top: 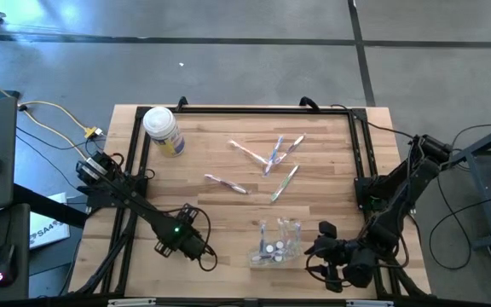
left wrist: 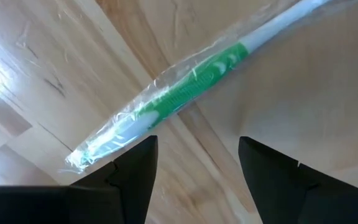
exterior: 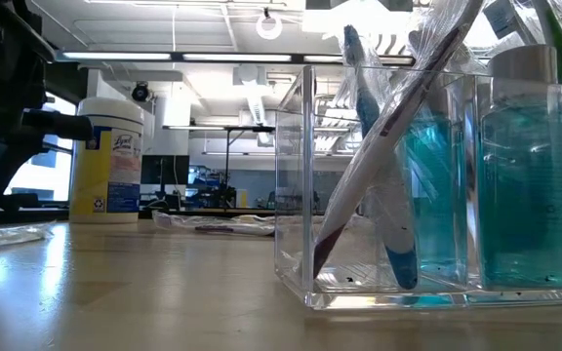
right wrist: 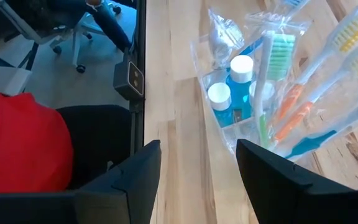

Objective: Pick & Place toothbrushing station
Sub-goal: Put the left green toothbrush into the transparent bin

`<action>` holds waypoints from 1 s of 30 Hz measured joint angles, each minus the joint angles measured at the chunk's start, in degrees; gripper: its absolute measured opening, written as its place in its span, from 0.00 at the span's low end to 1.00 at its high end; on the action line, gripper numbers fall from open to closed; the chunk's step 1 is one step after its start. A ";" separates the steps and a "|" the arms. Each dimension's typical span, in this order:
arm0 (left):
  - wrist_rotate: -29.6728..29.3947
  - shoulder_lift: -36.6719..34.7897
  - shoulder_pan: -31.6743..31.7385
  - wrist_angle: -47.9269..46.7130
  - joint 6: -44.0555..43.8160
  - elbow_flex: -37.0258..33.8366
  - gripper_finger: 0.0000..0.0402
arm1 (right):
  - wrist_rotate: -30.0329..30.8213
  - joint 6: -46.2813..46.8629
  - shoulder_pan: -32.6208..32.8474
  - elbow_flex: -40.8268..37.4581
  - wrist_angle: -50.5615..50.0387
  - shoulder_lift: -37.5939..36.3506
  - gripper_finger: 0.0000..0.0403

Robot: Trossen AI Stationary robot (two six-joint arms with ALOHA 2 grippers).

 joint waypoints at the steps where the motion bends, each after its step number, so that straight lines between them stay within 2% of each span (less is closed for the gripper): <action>1: -0.26 0.00 0.00 -0.12 -0.02 0.01 0.55 | 0.00 0.01 0.00 0.00 -0.02 0.00 0.50; 10: -3.93 0.00 0.00 -10.05 2.47 6.02 0.55 | 0.00 -0.02 0.00 0.00 -0.02 0.00 0.50; 14: -3.79 0.00 0.55 -10.01 7.59 8.90 0.55 | -0.01 -0.02 0.00 0.00 -0.02 0.00 0.50; 19: -0.22 0.00 3.08 -9.66 9.48 9.01 0.55 | -0.04 0.44 0.00 0.00 -0.02 0.00 0.50; 24: 0.73 0.02 3.78 -4.66 13.48 8.00 0.55 | -0.02 0.55 0.00 0.00 0.00 0.00 0.50; 30: 0.66 0.02 3.78 -3.40 12.99 6.40 0.55 | -0.13 0.61 -0.02 0.00 0.00 0.00 0.50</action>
